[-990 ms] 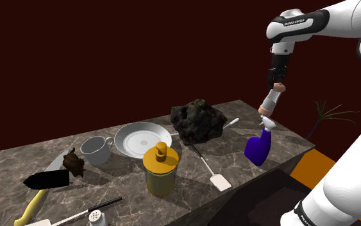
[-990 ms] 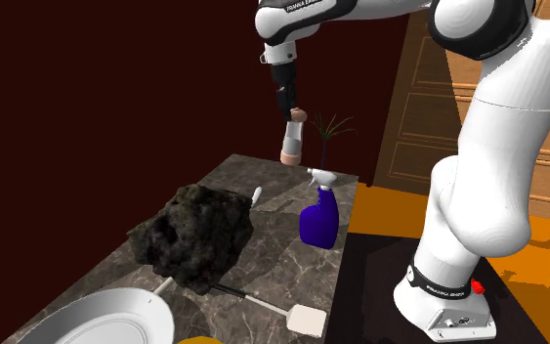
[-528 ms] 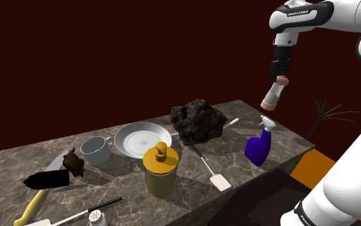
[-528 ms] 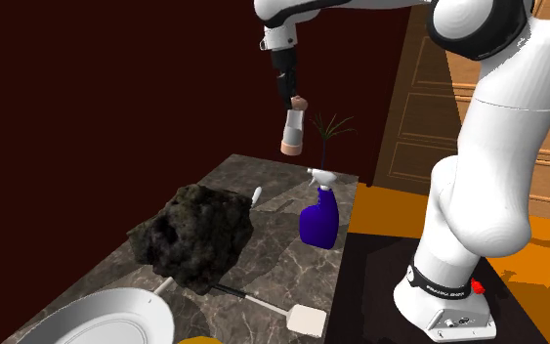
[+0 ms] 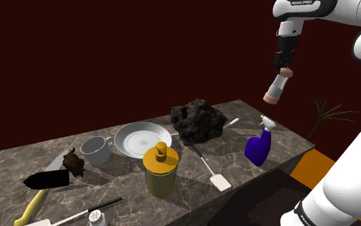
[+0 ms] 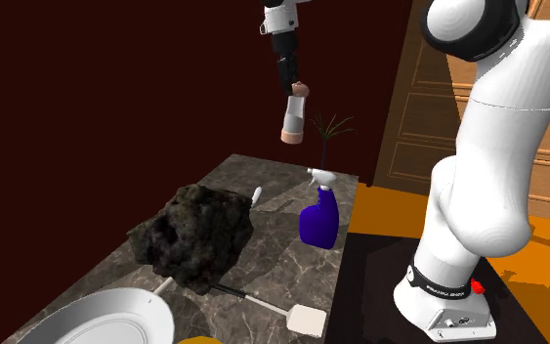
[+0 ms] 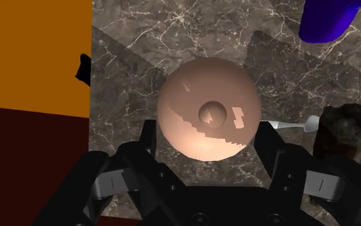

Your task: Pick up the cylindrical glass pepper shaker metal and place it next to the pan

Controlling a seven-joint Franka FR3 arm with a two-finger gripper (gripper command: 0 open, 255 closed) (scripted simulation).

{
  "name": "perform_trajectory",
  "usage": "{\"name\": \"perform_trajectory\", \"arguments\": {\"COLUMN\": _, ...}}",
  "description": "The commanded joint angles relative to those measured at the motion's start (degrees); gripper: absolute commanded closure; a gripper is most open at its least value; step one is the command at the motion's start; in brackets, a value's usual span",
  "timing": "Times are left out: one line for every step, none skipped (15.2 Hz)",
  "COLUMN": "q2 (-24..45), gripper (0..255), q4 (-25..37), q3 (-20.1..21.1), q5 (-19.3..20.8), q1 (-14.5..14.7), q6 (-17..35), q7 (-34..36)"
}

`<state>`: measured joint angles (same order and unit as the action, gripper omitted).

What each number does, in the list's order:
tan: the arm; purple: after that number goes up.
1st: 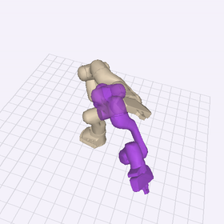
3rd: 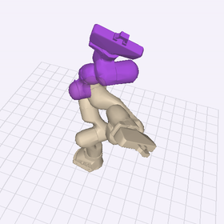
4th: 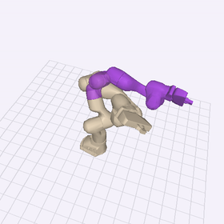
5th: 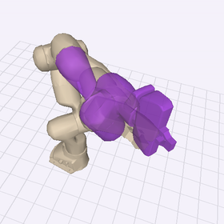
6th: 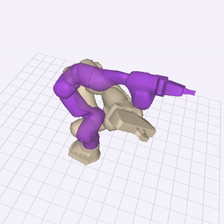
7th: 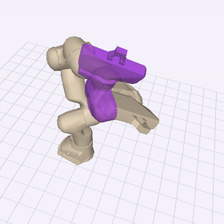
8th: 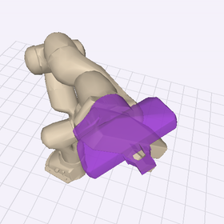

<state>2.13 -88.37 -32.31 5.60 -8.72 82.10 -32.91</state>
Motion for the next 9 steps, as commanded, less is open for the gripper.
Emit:
{"name": "perform_trajectory", "arguments": {"q2": 0.7, "gripper": 255, "q4": 2.3, "q3": -0.1, "q5": -0.3, "q1": -0.1, "q6": -1.7, "q7": -0.4}}
{"name": "perform_trajectory", "arguments": {"q2": 1.0, "gripper": 255, "q4": 3.4, "q3": -0.1, "q5": -0.4, "q1": -0.2, "q6": -2.5, "q7": -0.6}}
{"name": "perform_trajectory", "arguments": {"q2": 1.3, "gripper": 255, "q4": 4.5, "q3": -0.2, "q5": -0.6, "q1": -0.3, "q6": -3.4, "q7": -0.8}}
{"name": "perform_trajectory", "arguments": {"q2": 1.6, "gripper": 255, "q4": 5.7, "q3": -0.3, "q5": -0.7, "q1": -0.4, "q6": -4.3, "q7": -1.0}}
{"name": "perform_trajectory", "arguments": {"q2": 2.0, "gripper": 255, "q4": 6.9, "q3": -0.3, "q5": -0.9, "q1": -0.5, "q6": -5.1, "q7": -1.2}}
{"name": "perform_trajectory", "arguments": {"q2": 2.4, "gripper": 255, "q4": 8.2, "q3": -0.4, "q5": -1.1, "q1": -0.6, "q6": -6.0, "q7": -1.5}}
{"name": "perform_trajectory", "arguments": {"q2": 2.9, "gripper": 255, "q4": 9.4, "q3": -0.5, "q5": -1.3, "q1": -0.7, "q6": -6.9, "q7": -1.7}}
{"name": "perform_trajectory", "arguments": {"q2": 3.1, "gripper": 255, "q4": 10.2, "q3": -0.5, "q5": -1.4, "q1": -0.8, "q6": -7.4, "q7": -1.8}}
{"name": "perform_trajectory", "arguments": {"q2": 1.4, "gripper": 255, "q4": 8.4, "q3": 0.3, "q5": -0.7, "q1": 0.3, "q6": -7.2, "q7": 0.0}}
